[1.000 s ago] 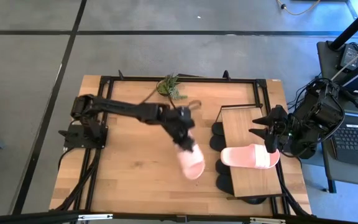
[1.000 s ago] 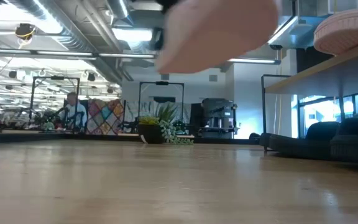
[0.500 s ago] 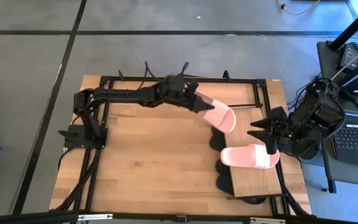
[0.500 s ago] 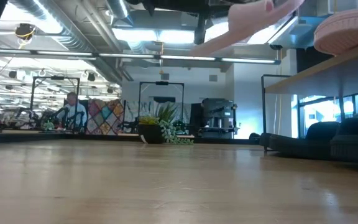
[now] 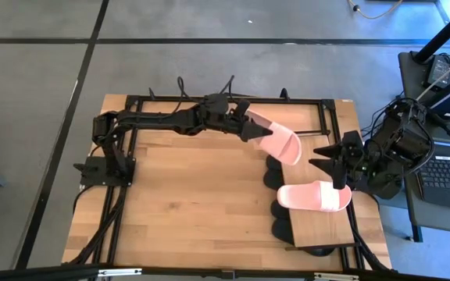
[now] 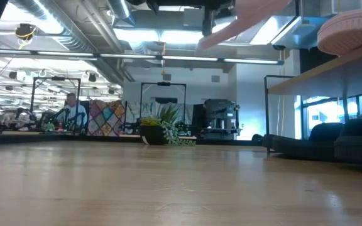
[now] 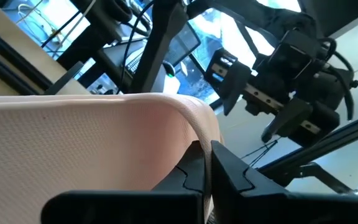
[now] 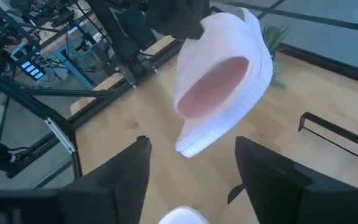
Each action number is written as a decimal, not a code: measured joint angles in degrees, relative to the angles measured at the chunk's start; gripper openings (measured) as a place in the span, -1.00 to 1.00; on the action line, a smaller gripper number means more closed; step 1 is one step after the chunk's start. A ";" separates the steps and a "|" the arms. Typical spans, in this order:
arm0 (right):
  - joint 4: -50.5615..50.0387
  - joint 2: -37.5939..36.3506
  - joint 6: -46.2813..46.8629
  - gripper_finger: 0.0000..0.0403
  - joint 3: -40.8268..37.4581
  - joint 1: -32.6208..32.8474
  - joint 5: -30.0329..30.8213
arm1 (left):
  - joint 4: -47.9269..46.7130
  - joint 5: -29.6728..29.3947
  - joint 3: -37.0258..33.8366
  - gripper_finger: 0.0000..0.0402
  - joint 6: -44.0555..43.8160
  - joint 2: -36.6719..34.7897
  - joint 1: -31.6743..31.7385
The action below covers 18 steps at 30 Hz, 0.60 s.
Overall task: Pick and place slides into the shelf
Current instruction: Put the pink slides on the shelf
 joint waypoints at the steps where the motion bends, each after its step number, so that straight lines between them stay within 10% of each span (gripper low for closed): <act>1: 0.12 0.00 0.25 0.20 0.00 0.00 0.00 | 0.20 0.02 0.00 -1.00 0.05 0.00 0.00; 18: 1.52 2.09 4.73 0.59 0.00 -4.64 2.98 | 1.50 0.02 0.00 -1.00 0.47 0.00 -0.39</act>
